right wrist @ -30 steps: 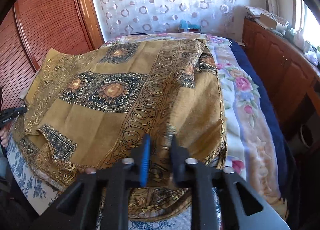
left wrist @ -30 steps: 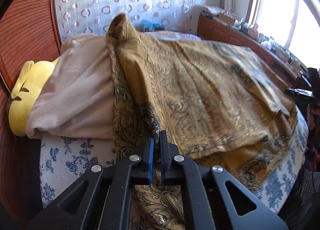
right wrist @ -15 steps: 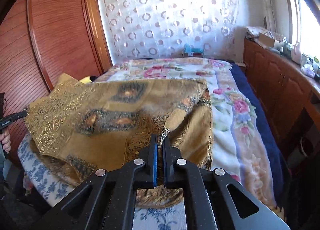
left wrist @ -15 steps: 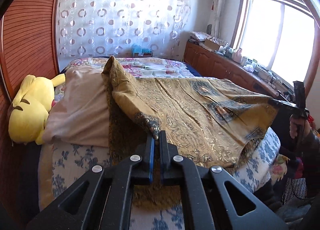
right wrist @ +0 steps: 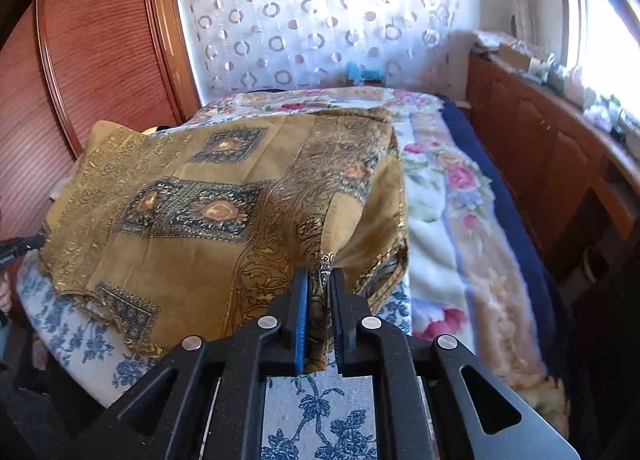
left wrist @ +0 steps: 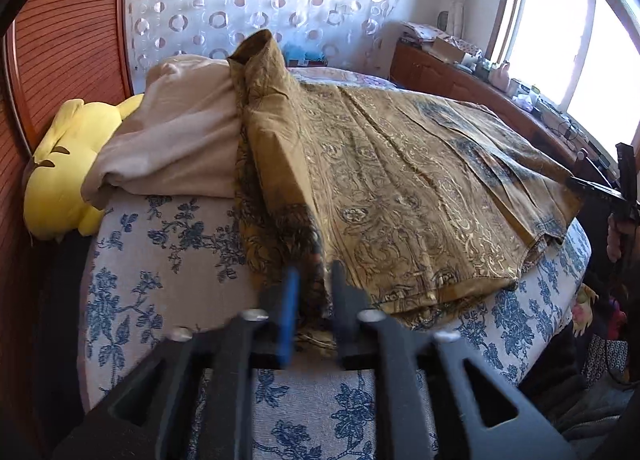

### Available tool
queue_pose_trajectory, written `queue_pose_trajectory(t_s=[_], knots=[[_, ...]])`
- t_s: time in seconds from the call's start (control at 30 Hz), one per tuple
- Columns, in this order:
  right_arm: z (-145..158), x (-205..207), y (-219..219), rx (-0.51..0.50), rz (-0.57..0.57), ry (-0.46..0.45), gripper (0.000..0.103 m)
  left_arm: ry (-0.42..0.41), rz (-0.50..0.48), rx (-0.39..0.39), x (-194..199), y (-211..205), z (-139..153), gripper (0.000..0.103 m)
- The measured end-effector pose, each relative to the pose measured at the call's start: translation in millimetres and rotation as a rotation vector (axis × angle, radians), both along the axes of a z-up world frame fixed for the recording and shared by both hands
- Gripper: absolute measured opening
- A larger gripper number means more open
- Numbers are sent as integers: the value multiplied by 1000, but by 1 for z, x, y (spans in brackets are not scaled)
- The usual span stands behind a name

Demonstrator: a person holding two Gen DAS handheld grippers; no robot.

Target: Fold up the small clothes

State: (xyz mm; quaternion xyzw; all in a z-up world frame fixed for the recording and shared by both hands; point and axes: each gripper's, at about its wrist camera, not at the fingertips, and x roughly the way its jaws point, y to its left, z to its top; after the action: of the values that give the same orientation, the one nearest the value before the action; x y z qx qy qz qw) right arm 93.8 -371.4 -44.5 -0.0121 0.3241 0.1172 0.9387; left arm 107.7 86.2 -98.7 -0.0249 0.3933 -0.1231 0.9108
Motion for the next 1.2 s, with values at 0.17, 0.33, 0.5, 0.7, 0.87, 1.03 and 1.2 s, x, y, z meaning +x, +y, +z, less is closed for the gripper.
queue_pose_trajectory(t_s=[0.17,0.33,0.5,0.7,0.87,1.03,1.2], knots=[[9,-9,14,-31,-22,-47,41,-8,39,-13,-1,5,3,79],[7,-19,27,-40,-17,-80,51,16,69,0,6,7,-5,81],[2,-18,45,-14,47,-79,54,61,81,-1,13,8,-18,81],[-17,-6,89,-11,139,-45,57,50,84,28,12,8,-22,81],[-33,10,119,-36,188,-21,57,21,81,73,10,3,-24,82],[-45,27,130,-58,172,28,57,10,84,94,8,0,-25,82],[-55,26,137,-96,168,1,62,33,92,42,11,7,-22,81]])
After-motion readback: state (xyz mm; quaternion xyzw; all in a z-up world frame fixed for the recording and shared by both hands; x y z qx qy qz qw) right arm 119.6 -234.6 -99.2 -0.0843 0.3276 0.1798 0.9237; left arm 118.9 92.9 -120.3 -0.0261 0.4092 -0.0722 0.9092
